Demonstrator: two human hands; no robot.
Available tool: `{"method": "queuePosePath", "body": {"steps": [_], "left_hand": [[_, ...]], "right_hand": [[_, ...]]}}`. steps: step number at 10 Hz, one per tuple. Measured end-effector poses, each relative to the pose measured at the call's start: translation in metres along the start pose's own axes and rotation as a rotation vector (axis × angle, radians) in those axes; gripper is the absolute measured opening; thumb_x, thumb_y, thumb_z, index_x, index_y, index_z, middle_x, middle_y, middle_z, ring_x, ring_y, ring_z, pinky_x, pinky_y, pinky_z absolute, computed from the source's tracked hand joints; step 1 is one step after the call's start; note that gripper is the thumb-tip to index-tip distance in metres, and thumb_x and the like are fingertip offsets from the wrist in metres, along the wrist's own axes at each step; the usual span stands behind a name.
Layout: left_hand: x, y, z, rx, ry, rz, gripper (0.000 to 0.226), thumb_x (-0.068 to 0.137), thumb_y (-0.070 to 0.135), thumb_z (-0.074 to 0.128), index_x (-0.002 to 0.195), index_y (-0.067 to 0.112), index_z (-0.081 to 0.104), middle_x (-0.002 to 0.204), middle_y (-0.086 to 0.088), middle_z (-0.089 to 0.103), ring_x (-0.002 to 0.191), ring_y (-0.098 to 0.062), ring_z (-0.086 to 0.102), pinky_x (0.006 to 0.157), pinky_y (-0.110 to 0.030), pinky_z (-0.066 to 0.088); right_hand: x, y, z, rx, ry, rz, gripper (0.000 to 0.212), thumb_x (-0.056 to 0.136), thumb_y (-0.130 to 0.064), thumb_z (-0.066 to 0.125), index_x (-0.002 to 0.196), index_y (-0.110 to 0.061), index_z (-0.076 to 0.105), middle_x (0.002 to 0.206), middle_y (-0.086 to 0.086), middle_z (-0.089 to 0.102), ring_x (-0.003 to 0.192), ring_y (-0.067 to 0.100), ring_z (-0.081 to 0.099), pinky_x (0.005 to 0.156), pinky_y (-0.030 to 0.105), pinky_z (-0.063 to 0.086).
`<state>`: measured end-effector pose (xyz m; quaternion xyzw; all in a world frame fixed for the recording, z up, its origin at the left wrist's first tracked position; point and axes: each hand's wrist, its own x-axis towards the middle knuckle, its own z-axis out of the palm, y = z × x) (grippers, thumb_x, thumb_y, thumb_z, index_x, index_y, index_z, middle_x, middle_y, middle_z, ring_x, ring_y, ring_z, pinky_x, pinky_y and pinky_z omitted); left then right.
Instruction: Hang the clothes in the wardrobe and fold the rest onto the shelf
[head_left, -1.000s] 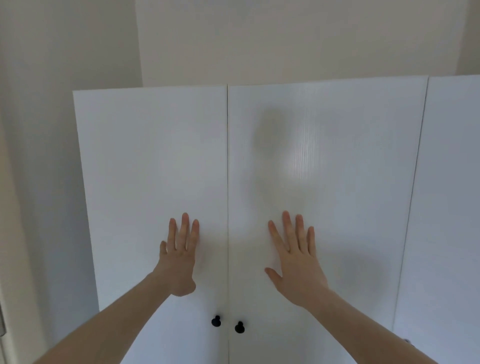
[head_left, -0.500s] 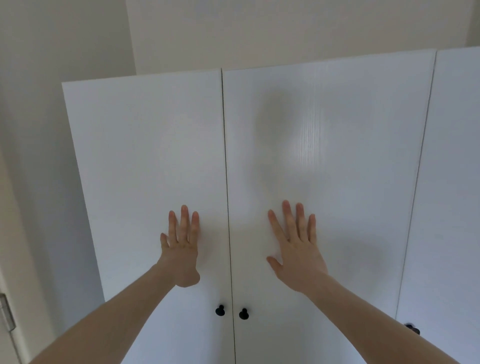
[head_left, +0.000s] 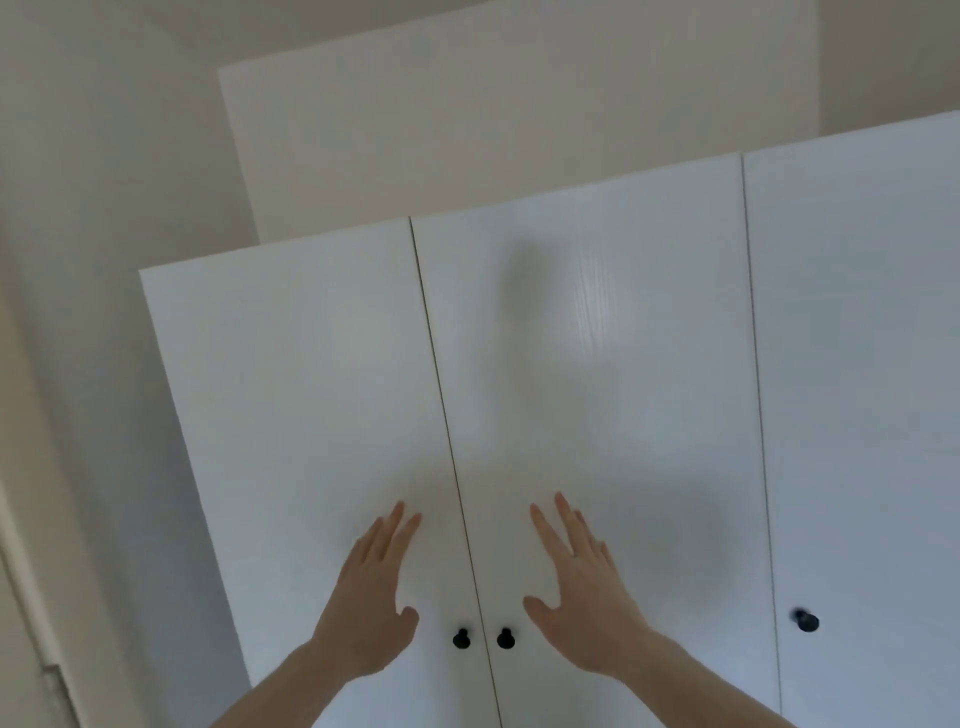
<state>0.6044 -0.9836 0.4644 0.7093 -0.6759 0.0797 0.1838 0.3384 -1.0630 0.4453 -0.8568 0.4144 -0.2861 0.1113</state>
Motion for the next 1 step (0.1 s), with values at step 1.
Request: {"method": "queuePosePath", "body": {"steps": [1], "left_hand": [[-0.0562,0.0057,0.0147,-0.096,0.009,0.096,0.088,0.085,0.029,0.062,0.152,0.053,0.011,0.162,0.034,-0.016,0.153,0.001,-0.011,0.124,-0.032,0.016]], "right_hand": [[-0.0555,-0.0139,-0.0002,0.156,-0.057,-0.004,0.092,0.096,-0.048,0.059,0.155,-0.056,-0.010,0.160,-0.034,-0.024,0.153,0.001,0.002,0.121,0.028,0.021]]}}
